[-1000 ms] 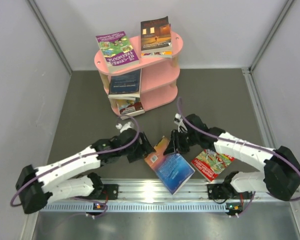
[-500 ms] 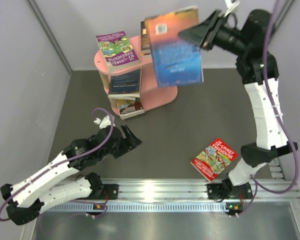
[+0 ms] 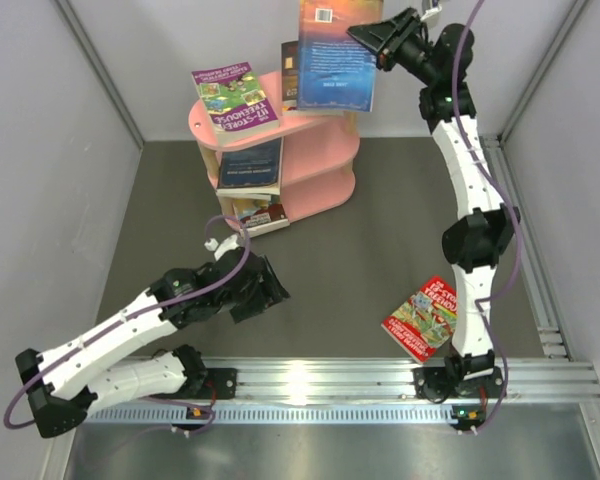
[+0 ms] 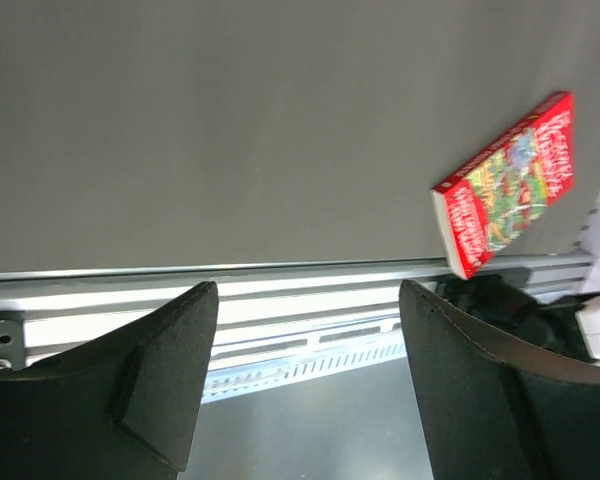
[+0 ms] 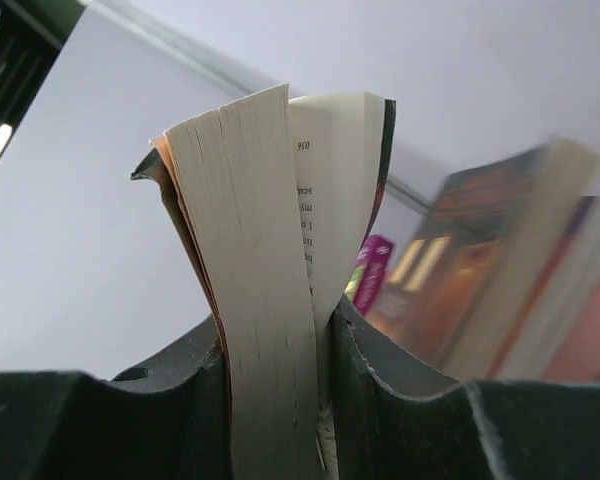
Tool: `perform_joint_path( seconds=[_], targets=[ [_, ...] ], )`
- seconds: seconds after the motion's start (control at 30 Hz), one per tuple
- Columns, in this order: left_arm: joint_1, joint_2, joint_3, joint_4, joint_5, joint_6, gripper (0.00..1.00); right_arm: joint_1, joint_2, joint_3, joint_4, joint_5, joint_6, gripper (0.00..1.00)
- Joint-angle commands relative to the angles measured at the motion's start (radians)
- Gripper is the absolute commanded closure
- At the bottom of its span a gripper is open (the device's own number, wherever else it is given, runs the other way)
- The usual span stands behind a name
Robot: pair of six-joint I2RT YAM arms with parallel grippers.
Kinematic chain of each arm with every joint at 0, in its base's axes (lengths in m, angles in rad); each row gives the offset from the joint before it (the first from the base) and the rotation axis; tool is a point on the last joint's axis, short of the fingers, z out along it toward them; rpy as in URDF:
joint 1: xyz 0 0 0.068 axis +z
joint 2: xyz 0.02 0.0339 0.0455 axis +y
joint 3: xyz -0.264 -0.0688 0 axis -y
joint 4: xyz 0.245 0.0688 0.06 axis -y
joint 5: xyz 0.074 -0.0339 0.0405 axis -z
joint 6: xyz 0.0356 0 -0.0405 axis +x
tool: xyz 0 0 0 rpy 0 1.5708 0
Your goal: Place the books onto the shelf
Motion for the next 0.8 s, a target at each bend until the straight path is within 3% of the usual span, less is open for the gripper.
perform_joint_path(
  seconds=[0.0,0.3,0.67,0.77],
  targets=[
    [-0.001,0.069,0.069,-0.028,0.026,0.048,0.22,-0.002,-0.019,0.060,0.254,0.147,0.085,1.00],
    [0.014,0.217,0.150,-0.029,0.005,0.142,0.22,0.005,0.024,0.074,0.306,0.219,0.098,1.00],
    [0.111,0.318,0.167,0.059,0.090,0.210,0.22,0.062,0.080,0.081,0.274,0.223,0.066,1.00],
    [0.127,0.338,0.168,0.074,0.107,0.220,0.23,0.073,0.087,0.081,0.256,0.223,0.051,0.89]
  ],
)
